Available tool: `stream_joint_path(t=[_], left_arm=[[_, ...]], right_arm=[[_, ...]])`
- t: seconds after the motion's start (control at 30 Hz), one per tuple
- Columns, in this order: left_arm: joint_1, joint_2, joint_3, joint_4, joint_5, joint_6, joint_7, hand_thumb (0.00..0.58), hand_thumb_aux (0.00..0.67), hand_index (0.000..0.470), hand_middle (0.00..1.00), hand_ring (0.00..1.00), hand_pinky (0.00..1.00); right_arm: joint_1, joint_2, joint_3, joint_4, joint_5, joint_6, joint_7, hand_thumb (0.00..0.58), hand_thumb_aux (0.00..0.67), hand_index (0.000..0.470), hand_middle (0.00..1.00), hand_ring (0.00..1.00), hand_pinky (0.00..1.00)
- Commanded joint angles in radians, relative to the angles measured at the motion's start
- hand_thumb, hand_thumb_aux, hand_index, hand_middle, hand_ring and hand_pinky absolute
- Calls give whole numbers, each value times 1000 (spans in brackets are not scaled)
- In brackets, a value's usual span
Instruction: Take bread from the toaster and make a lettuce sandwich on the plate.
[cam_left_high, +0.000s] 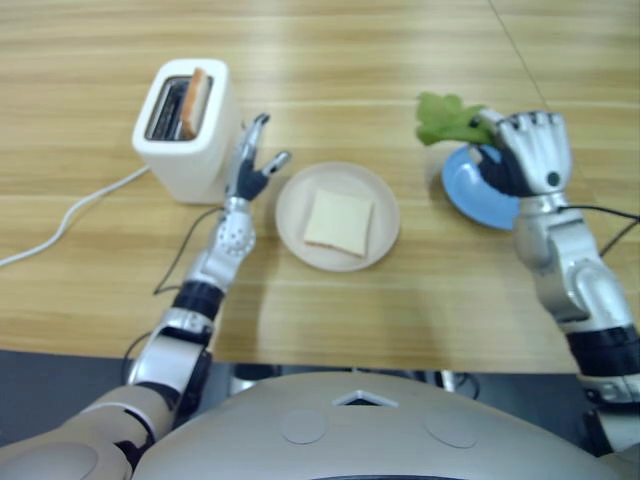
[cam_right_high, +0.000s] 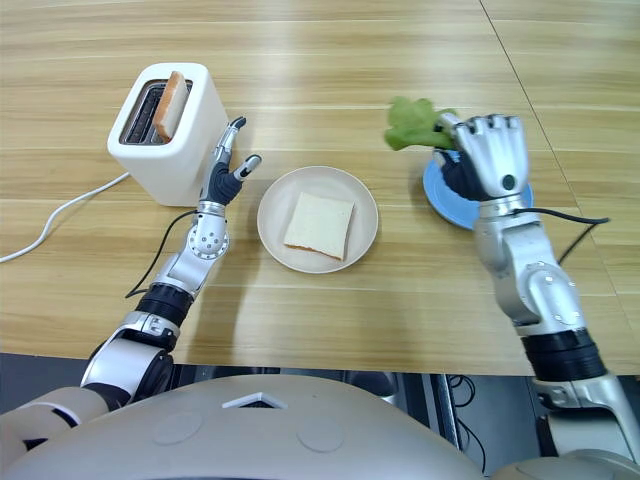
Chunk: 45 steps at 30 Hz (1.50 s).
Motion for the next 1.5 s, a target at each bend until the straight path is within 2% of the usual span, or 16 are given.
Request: stream_joint_path(t=[0.03,0.27,0.73,0.77,0.8,0.83,0.87,1.33,1.43,1.5], left_arm=[[-3,-1,-3,27,-8,-5,1,0,0,0,0,0,0],[3,-3,-8,21,-3,0,3,0,0,0,0,0,0],[7,-2,-10,27,1,5,13,0,0,0,0,0,0],[7,-2,-10,28,1,5,14,0,0,0,0,0,0],[7,-2,-10,29,1,5,14,0,0,0,0,0,0],[7,-2,-10,29,2,6,14,0,0,0,0,0,0],[7,-1,-10,29,2,7,15,0,0,0,0,0,0],[13,14,-4,-1,16,9,32,0,0,0,0,0,0],[35,30,-1,-83,57,15,71,0,0,0,0,0,0],[77,55,7,-241,142,41,121,0,0,0,0,0,0]], right_arm=[[-14,91,142,78,-38,-53,55,580,670,460,1000,1000,1000],[-20,142,240,209,-80,-93,63,580,670,460,1000,1000,1000],[3,136,267,165,-96,-119,125,580,670,460,1000,1000,1000],[6,136,270,167,-99,-120,126,580,670,460,690,690,690],[8,136,271,168,-103,-119,126,580,670,460,690,690,690],[10,136,271,168,-104,-120,127,285,192,132,0,0,0],[13,136,268,166,-103,-119,129,0,0,0,0,0,0],[62,68,114,29,-59,-94,152,0,0,0,0,0,0],[70,63,40,-24,-44,-76,138,0,0,0,0,0,0],[73,71,-8,-50,-20,-69,126,0,0,0,0,0,0]])
